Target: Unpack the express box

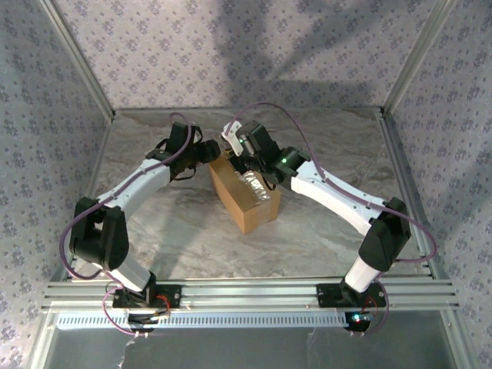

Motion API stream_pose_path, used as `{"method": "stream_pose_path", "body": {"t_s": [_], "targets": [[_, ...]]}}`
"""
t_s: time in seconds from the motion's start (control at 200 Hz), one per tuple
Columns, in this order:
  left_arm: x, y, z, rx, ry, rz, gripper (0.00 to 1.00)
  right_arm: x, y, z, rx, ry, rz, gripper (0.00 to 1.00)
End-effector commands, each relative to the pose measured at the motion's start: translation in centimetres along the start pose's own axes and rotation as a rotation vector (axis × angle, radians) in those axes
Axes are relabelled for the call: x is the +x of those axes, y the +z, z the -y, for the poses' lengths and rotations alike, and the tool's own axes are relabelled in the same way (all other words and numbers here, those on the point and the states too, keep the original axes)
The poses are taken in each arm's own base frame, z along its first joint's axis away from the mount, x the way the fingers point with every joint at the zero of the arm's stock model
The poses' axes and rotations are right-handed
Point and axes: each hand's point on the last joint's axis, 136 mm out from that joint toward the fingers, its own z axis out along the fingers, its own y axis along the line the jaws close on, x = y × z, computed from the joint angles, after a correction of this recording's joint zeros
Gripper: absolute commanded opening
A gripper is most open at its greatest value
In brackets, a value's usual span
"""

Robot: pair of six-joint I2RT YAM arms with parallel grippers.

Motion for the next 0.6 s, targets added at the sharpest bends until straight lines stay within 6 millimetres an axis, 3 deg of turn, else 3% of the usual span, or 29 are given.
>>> {"method": "stream_pose_path", "body": {"t_s": [0.0, 0.595], "targets": [[0.8, 0.6, 0.0, -0.01, 0.023, -0.04, 0.62, 5.0, 0.6, -1.1, -0.017, -0.061, -0.193, 0.0], [2.0, 1.0, -1.5, -0.064, 0.009, -0.066, 0.59, 3.4, -1.0, -1.1, -0.008, -0.076, -0.148, 0.0]]}}
